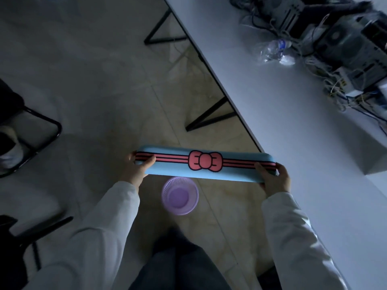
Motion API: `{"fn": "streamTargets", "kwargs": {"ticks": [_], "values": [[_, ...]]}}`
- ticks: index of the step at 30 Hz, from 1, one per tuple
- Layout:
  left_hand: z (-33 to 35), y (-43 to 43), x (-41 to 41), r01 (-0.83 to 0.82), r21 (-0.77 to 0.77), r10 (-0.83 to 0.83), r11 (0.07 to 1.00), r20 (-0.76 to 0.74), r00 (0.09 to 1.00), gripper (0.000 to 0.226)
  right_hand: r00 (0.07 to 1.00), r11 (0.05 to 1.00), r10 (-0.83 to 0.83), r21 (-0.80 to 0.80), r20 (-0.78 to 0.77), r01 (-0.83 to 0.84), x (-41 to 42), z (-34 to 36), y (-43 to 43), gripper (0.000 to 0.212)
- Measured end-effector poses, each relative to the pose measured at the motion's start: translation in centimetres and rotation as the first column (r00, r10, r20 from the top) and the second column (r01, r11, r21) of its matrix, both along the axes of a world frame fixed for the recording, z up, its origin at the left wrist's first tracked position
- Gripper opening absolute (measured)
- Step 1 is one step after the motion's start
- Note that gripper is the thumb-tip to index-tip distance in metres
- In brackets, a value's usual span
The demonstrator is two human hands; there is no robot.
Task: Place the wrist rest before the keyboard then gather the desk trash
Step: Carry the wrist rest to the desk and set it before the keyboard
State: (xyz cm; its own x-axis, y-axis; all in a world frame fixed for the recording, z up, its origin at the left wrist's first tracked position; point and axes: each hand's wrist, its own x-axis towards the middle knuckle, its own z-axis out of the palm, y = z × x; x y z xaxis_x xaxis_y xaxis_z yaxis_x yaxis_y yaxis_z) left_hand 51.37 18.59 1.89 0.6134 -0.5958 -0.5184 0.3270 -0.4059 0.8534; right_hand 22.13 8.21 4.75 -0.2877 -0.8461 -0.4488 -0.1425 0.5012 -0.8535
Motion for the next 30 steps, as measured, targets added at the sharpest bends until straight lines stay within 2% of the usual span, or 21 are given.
{"fn": "streamTargets", "kwargs": {"ticks": [3, 10, 13, 17, 21, 25, 30], "values": [[0.4, -0.7, 2.1, -0.055, -0.011, 0.055, 0.998, -0.006, 0.998, 0.051, 0.998, 0.999, 0.035, -0.002, 0.054, -0.035, 2.8, 0.4, -2.2, 0.035], [1.0, -2.8, 7.7, -0.15, -0.017, 0.15, 0.989, 0.002, 0.989, 0.055, 0.985, 0.985, 0.175, -0.012, 0.007, -0.175, 8.9, 0.8, -7.3, 0.044], [0.8, -3.8, 10.6, -0.146, -0.022, 0.147, 0.989, 0.009, 0.989, 0.053, 0.981, 0.981, 0.195, -0.011, -0.013, -0.196, 11.8, 0.7, -8.8, 0.04], [0.6, -5.9, 14.9, -0.148, -0.023, 0.148, 0.989, -0.012, 0.989, 0.054, 0.985, 0.985, 0.172, -0.016, -0.011, -0.172, 16.0, 0.7, -10.4, 0.055], [0.6, -8.6, 20.4, -0.119, -0.032, 0.118, 0.992, -0.032, 0.992, 0.043, 0.993, 0.993, 0.119, -0.025, -0.027, -0.12, 21.0, 1.0, -11.9, 0.055], [1.0, -11.3, 26.6, -0.061, -0.034, 0.059, 0.998, -0.037, 0.998, 0.049, 0.996, 0.997, 0.063, -0.035, -0.057, -0.065, 26.3, 1.2, -12.8, 0.054], [1.5, -13.4, 32.6, -0.01, -0.05, 0.007, 0.999, -0.051, 0.999, 0.04, 0.998, 1.0, 0.02, -0.018, -0.063, -0.022, 32.0, 1.4, -13.6, 0.057]]}}
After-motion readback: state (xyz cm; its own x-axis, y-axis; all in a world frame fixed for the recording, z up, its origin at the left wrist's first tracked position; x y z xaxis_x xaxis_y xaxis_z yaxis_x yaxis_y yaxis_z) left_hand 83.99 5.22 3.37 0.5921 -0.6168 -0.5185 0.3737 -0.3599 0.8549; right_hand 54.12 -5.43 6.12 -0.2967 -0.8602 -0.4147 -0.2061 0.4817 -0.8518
